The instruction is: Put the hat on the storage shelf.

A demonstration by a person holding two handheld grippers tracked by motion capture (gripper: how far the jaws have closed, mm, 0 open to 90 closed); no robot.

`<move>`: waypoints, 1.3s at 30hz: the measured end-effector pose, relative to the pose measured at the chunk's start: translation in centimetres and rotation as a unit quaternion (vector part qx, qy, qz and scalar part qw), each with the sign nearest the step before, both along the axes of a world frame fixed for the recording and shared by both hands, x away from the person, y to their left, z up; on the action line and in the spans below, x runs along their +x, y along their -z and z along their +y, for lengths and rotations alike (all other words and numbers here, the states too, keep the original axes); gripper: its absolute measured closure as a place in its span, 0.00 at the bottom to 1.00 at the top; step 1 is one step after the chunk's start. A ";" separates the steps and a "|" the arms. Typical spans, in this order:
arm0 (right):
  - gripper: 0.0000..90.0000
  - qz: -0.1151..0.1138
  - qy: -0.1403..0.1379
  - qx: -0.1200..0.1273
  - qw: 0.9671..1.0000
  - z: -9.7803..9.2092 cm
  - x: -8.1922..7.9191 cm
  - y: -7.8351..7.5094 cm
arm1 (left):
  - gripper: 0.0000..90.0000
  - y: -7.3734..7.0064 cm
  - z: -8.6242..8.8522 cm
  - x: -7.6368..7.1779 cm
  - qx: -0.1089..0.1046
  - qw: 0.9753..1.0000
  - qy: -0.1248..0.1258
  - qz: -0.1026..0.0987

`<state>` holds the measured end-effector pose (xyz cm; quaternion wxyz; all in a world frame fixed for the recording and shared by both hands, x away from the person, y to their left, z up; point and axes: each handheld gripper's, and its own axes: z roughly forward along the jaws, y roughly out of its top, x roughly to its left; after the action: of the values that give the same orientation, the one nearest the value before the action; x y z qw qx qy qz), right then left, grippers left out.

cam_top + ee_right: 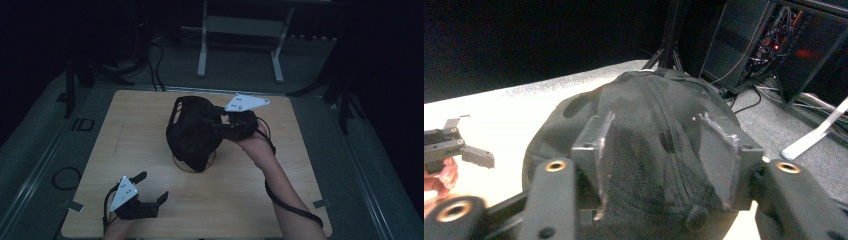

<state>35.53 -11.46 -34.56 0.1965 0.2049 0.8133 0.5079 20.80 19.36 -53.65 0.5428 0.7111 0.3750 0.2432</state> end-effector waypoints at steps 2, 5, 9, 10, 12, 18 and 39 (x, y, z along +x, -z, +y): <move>0.43 0.005 -0.003 0.002 1.000 -0.3 -0.1 0.0 | 0.02 0.0 0.0 0.0 0.001 1.000 0.001 0.000; 0.35 0.012 -0.005 0.002 1.000 -0.7 -0.3 0.1 | 0.02 0.0 0.0 0.0 0.002 1.000 0.001 0.000; 0.19 0.016 -0.001 0.002 1.000 -1.4 -0.3 0.4 | 0.02 0.1 0.0 0.0 0.003 1.000 0.001 0.002; 0.19 0.015 0.002 -0.002 1.000 -1.6 -0.3 0.5 | 0.02 0.1 0.0 0.0 0.002 1.000 0.001 0.003; 0.15 0.023 0.000 0.006 1.000 -2.0 -0.4 0.7 | 0.02 0.1 0.1 0.0 0.002 1.000 0.001 0.002; 0.15 0.039 -0.011 0.000 0.999 -3.2 -0.5 1.5 | 0.02 0.1 0.1 0.0 0.002 1.000 0.000 0.003; 0.15 0.058 0.015 -0.013 0.998 -7.9 -1.4 6.3 | 0.02 0.3 0.1 -0.3 0.004 1.000 0.000 0.004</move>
<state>34.18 -19.36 -40.82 0.1597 0.2436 0.8268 0.4812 20.51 19.45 -53.96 0.5381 0.7144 0.3765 0.2416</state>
